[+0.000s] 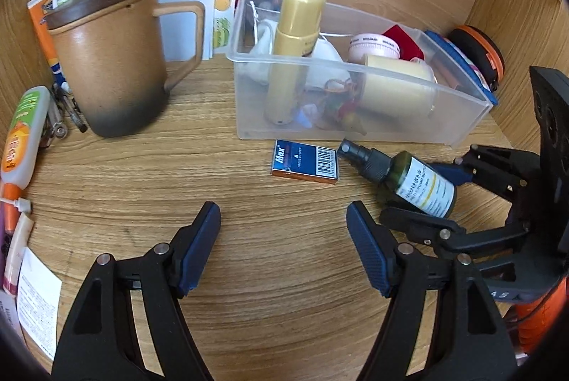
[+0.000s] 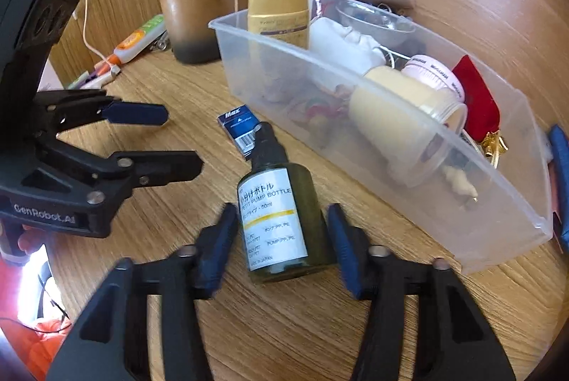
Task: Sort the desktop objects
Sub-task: 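Move the left gripper to the blue Max box while the right gripper approaches the green pump bottle, then grasp the green pump bottle with the right gripper while the left gripper grasps the blue Max box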
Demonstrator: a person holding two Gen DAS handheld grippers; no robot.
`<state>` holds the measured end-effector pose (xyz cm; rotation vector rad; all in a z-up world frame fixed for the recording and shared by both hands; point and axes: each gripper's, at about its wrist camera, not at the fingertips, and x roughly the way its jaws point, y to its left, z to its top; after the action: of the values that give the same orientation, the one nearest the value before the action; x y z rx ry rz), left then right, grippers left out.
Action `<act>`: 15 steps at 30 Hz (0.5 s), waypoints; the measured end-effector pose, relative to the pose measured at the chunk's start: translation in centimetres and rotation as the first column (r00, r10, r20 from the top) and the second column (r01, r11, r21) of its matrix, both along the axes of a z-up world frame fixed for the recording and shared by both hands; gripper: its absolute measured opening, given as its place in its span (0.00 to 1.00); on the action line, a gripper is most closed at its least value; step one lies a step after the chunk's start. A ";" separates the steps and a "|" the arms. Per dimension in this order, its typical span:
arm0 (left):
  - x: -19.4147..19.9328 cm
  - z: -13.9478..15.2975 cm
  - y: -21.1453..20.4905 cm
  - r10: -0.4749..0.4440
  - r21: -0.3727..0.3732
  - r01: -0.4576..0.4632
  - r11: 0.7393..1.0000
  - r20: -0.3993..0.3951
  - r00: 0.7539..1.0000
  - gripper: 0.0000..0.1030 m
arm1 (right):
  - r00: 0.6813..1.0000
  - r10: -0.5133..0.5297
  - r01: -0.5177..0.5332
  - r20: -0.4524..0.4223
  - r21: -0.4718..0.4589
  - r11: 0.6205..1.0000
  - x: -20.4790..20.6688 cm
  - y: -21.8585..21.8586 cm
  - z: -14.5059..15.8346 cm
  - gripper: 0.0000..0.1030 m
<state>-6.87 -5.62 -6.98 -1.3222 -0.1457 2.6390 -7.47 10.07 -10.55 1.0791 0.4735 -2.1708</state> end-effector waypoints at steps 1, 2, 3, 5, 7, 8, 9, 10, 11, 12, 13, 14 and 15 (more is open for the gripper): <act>-0.2 -0.1 0.1 -0.002 0.001 0.002 1.000 0.004 1.000 0.71 | 1.000 -0.001 0.001 -0.010 0.004 1.000 0.1 0.0 -0.1 0.37; -0.3 -0.1 0.2 -0.003 0.001 0.003 1.000 0.008 1.000 0.71 | 1.000 -0.002 0.002 -0.025 0.004 1.000 0.3 0.0 0.0 0.37; -0.4 -0.1 0.4 -0.004 -0.003 0.004 1.000 0.010 1.000 0.71 | 0.999 -0.006 0.006 -0.035 0.004 1.000 0.5 0.1 0.0 0.37; -0.7 -0.1 0.7 -0.009 -0.006 0.009 1.000 0.014 1.000 0.71 | 0.999 -0.012 0.011 -0.052 -0.012 1.000 0.6 0.4 0.3 0.37; -1.0 -0.1 1.1 -0.011 -0.017 0.012 1.000 0.017 1.000 0.71 | 0.999 -0.018 0.016 -0.051 -0.040 0.999 0.6 0.9 0.7 0.37; -1.1 -0.1 1.3 -0.011 -0.025 0.012 1.000 0.018 1.000 0.71 | 0.998 -0.025 0.022 -0.053 -0.057 0.998 0.5 1.2 1.0 0.37; -1.3 -0.1 1.5 -0.011 -0.032 0.012 0.999 0.019 1.000 0.71 | 0.998 -0.026 0.022 -0.052 -0.075 0.997 0.5 1.5 1.2 0.37; -1.5 -0.1 1.6 -0.011 -0.037 0.012 0.999 0.021 1.000 0.71 | 0.998 -0.025 0.020 -0.052 -0.090 0.996 0.5 1.8 1.4 0.37; -1.7 -0.1 1.8 -0.012 -0.041 0.013 0.999 0.022 1.000 0.71 | 0.998 -0.029 0.023 -0.055 -0.106 0.994 0.5 2.1 1.7 0.37; -1.9 -0.1 2.0 -0.011 -0.047 0.012 0.999 0.023 1.000 0.71 | 0.998 -0.025 0.019 -0.055 -0.120 0.993 0.5 2.3 1.9 0.37; -2.0 -0.1 2.3 -0.009 -0.058 0.010 0.998 0.021 1.000 0.71 | 0.998 -0.026 0.018 -0.055 -0.133 0.991 0.5 2.4 2.1 0.37; -2.2 -0.2 2.5 -0.007 -0.071 0.008 0.997 0.019 1.000 0.71 | 0.998 -0.023 0.015 -0.055 -0.146 0.989 0.5 2.5 2.3 0.37; -2.4 -0.3 2.8 -0.004 -0.087 0.005 0.996 0.016 1.000 0.71 | 0.998 -0.019 0.010 -0.056 -0.156 0.988 0.6 2.7 2.5 0.37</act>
<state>-9.22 -2.82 -7.24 -1.3686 -0.0304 2.6595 -6.91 12.73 -8.05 0.9400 0.3161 -2.2163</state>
